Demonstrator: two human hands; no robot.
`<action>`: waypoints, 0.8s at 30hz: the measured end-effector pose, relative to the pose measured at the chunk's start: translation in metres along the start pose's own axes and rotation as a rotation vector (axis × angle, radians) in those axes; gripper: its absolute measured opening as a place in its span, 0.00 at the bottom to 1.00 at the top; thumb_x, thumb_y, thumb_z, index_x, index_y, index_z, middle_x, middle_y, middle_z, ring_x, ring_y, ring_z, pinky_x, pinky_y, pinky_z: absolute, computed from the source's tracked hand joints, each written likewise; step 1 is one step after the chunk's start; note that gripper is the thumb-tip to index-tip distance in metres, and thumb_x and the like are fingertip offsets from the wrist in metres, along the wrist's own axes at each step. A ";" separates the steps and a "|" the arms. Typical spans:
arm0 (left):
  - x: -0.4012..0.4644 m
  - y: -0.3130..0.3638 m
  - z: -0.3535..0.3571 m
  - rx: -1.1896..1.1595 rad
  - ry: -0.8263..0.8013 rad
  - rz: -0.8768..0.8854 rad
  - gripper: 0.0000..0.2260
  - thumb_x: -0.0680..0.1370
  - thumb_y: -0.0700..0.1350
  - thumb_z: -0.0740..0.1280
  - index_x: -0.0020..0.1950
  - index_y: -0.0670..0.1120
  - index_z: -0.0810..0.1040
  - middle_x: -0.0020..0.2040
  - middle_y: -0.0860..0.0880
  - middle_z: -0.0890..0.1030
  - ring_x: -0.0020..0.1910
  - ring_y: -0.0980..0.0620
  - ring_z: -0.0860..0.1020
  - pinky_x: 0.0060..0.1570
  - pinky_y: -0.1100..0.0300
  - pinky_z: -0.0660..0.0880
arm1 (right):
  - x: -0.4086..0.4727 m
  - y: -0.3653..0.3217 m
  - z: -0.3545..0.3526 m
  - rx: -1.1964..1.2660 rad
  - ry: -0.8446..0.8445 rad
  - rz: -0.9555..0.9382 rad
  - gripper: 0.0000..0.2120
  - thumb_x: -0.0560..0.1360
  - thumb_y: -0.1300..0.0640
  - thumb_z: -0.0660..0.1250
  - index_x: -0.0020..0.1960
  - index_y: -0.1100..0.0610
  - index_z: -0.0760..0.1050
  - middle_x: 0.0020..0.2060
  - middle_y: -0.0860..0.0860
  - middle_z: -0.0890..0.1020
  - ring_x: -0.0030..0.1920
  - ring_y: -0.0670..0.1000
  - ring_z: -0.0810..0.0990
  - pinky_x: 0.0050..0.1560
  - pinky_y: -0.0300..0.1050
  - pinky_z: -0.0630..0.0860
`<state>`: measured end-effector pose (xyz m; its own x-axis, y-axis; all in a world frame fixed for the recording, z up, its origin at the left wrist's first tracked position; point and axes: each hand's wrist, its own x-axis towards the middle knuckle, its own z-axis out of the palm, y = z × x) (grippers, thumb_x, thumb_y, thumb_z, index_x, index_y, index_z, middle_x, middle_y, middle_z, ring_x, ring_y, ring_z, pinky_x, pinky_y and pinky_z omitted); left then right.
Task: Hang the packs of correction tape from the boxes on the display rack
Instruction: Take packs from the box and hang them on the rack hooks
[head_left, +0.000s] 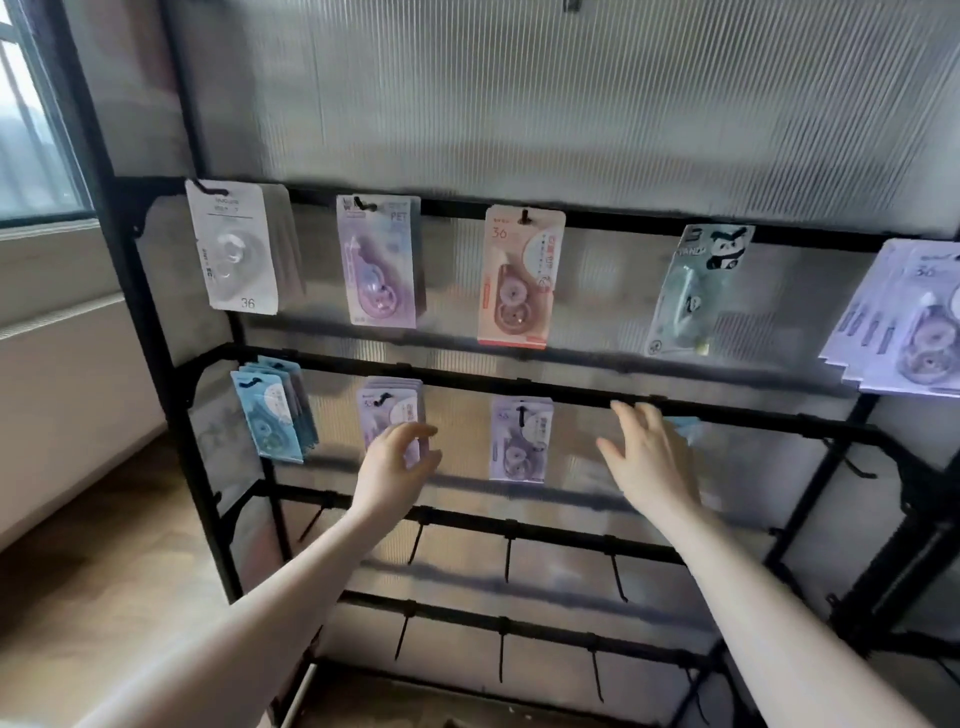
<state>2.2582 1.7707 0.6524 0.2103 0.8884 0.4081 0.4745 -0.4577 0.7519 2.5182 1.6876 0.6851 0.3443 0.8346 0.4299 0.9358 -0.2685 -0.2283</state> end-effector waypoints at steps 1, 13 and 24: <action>-0.007 0.003 0.009 0.018 -0.003 -0.007 0.12 0.76 0.43 0.67 0.59 0.48 0.76 0.56 0.53 0.76 0.55 0.56 0.71 0.53 0.61 0.67 | -0.006 0.011 0.004 0.000 -0.022 0.001 0.23 0.78 0.51 0.60 0.71 0.56 0.63 0.67 0.57 0.68 0.64 0.57 0.70 0.60 0.52 0.70; -0.095 -0.042 0.116 0.218 -0.157 -0.150 0.16 0.73 0.42 0.69 0.60 0.44 0.76 0.61 0.46 0.76 0.61 0.48 0.72 0.56 0.63 0.63 | -0.093 0.101 0.105 -0.012 -0.324 0.014 0.22 0.78 0.51 0.60 0.70 0.57 0.65 0.64 0.59 0.71 0.61 0.60 0.71 0.58 0.53 0.71; -0.193 -0.212 0.205 0.463 -0.416 -0.258 0.19 0.73 0.48 0.68 0.60 0.41 0.77 0.62 0.42 0.75 0.63 0.42 0.71 0.62 0.51 0.66 | -0.220 0.137 0.289 -0.102 -0.671 0.094 0.22 0.78 0.52 0.59 0.70 0.56 0.63 0.65 0.58 0.69 0.64 0.59 0.69 0.62 0.53 0.66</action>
<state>2.2924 1.7039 0.3082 0.3090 0.9493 -0.0575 0.8515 -0.2492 0.4613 2.5486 1.6059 0.3070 0.3339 0.9143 -0.2291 0.9181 -0.3705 -0.1409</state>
